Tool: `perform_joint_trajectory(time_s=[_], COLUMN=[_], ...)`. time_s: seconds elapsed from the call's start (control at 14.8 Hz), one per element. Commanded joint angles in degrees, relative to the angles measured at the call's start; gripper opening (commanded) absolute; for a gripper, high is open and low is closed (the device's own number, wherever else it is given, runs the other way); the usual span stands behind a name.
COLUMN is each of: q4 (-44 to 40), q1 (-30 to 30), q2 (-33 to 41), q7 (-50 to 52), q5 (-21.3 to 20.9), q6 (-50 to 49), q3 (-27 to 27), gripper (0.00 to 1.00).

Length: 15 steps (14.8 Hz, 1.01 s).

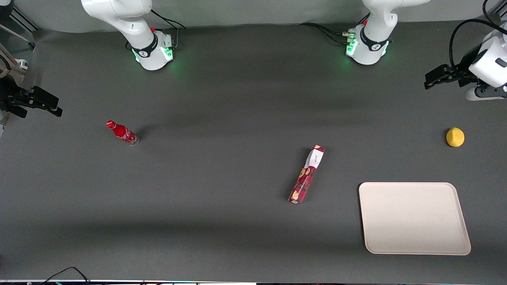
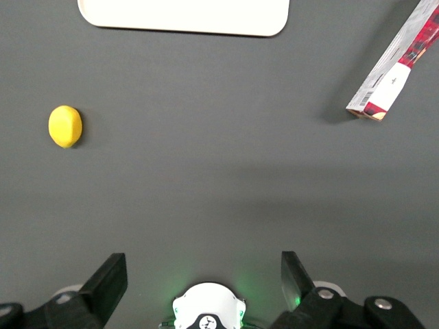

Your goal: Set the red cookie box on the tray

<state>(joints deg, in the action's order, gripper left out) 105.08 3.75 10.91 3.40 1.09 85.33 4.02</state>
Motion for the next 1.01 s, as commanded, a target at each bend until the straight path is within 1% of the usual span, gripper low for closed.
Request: perform_joint_trajectory(time_s=[0.0,0.34,0.47,0.61,0.68,0.81,0.88,0.95], q4=[-2.2,-3.8,-10.6,-17.9,-19.5,-19.8,-19.6,-19.5], q1=[-0.8,-1.0,-1.3,-1.4,-1.4,-1.5,-1.6,-1.6], q2=[-1.4,-3.3,-8.7,-15.3,-17.5,-20.6,-22.4,-25.0], q7=[-1.6,-1.6,-0.9,1.1,2.7,6.7,8.4,11.1], q5=[-1.6,-1.0,-0.6,2.7,3.8,6.6,6.7,6.7], q6=[-1.0,0.2,-0.1,-0.5,-0.2,1.9,4.7,7.7], q3=[-0.2,-0.3,0.6,3.0,3.5,6.7,8.7,11.9], gripper=[1.00,1.00,1.00,1.00,1.00,1.00,1.00,1.00])
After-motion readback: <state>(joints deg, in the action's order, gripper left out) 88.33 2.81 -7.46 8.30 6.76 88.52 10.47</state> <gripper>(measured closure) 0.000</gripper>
